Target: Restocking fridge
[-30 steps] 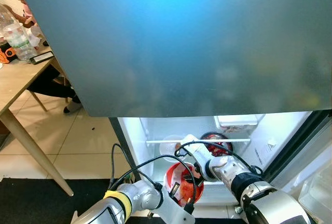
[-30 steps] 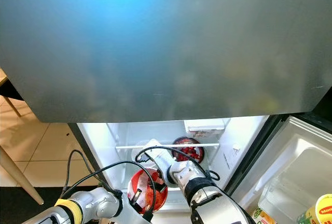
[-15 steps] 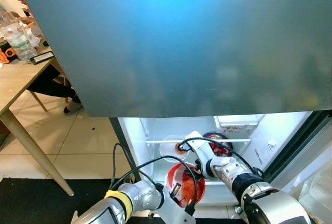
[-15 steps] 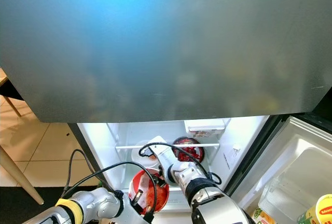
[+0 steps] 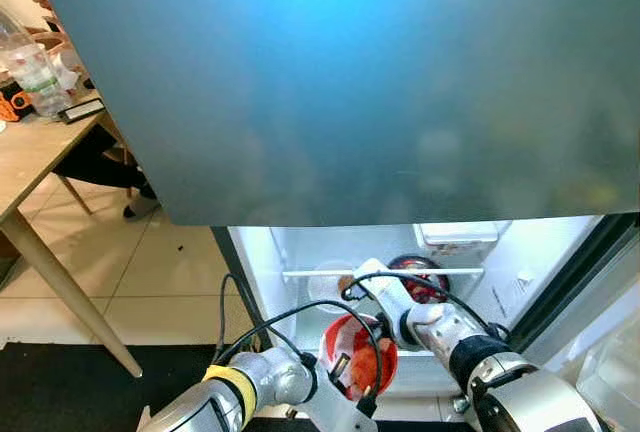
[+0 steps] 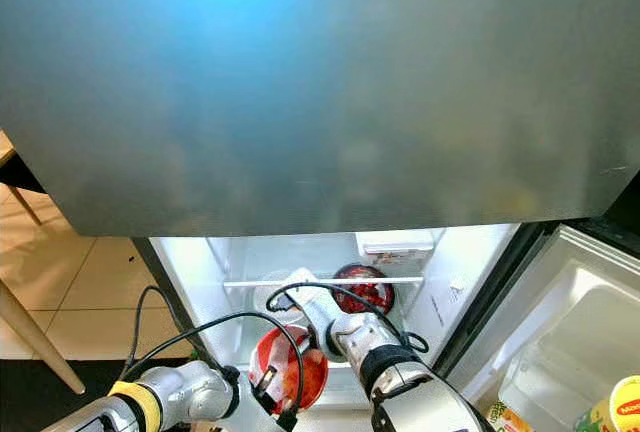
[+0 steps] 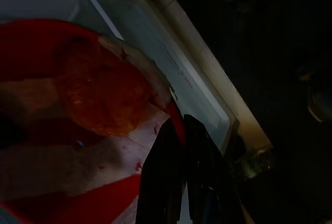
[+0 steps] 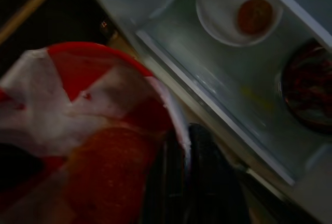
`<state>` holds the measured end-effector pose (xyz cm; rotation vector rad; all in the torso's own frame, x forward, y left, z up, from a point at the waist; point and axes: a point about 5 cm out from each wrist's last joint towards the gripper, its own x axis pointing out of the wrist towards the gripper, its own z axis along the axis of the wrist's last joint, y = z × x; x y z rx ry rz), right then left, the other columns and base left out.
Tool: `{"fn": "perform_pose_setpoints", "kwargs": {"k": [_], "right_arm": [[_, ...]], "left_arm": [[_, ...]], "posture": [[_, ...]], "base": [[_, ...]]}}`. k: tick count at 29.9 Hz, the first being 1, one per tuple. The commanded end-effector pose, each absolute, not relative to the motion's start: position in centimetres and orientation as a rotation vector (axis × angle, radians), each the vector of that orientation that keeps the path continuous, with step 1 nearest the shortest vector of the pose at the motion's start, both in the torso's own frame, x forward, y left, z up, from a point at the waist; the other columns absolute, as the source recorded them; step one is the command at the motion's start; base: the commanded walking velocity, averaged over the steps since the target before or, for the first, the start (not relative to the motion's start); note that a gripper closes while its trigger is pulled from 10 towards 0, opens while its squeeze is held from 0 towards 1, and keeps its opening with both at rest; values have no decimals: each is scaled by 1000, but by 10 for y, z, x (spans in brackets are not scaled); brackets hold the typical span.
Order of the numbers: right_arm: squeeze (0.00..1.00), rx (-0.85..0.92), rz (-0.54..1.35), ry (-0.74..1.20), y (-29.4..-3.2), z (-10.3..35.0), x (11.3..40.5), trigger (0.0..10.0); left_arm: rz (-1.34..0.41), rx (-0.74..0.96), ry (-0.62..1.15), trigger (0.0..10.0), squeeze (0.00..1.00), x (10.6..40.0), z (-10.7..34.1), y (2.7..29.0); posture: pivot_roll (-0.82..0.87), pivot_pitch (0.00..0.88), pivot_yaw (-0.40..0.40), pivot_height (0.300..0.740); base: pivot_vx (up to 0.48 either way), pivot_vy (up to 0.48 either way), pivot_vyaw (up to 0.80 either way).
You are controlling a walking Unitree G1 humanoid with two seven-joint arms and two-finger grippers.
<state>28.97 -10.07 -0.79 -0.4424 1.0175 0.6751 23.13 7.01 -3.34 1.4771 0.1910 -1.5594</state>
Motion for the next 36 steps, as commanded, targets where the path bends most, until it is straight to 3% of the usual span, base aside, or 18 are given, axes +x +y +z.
{"fn": "perform_pose_setpoints", "kwargs": {"k": [1, 3, 4, 5, 11, 12, 13, 21, 22, 36], "right_arm": [[0, -456, 714, 1039, -100, -13, 284, 0], [0, -496, 720, 1042, -102, -13, 284, 0], [0, -508, 716, 1038, -103, -13, 284, 1451], [0, -505, 708, 1034, -103, -12, 285, 10000], [0, -467, 713, 1025, -100, -11, 286, 10000], [0, -448, 715, 1019, -99, -10, 287, 2078], [0, -433, 720, 1014, -98, -9, 288, 0], [0, -421, 704, 997, -102, -6, 291, 0], [0, -427, 697, 995, -103, -6, 292, 0], [0, -427, 619, 1014, -121, -11, 289, 0]], "left_arm": [[-1547, 1494, 139, 10000, 0, 237, -27, 65], [-1549, 1495, 135, 10000, 0, 237, -27, 64], [-1550, 1496, 134, 10000, 0, 237, -27, 64], [-1550, 1498, 131, 10000, 0, 238, -26, 63], [-1549, 1500, 128, 10000, 0, 238, -26, 63], [-1548, 1501, 127, 10000, 0, 238, -26, 63], [-1548, 1501, 126, 10000, 0, 238, -26, 63], [-1540, 1492, 138, 10000, 0, 238, -26, 63], [-1536, 1485, 144, 10000, 1000, 238, -27, 63], [-1496, 1373, 218, 10000, 1000, 237, -28, 68]], "posture": [[-41, 33, 27, 695], [-41, 33, 27, 695], [-41, 33, 27, 695], [-41, 33, 27, 695], [-41, 33, 27, 695], [-41, 33, 27, 695], [-41, 33, 27, 695], [-40, 33, 26, 695], [-40, 33, 26, 695], [-41, 32, 25, 695]], "base": [[0, 0, 0], [0, 0, 0], [0, 0, 0], [0, 0, 0], [0, 0, 0], [0, 0, 0], [0, 0, 0], [0, 0, 0], [0, 0, 0], [0, 0, 0]]}}
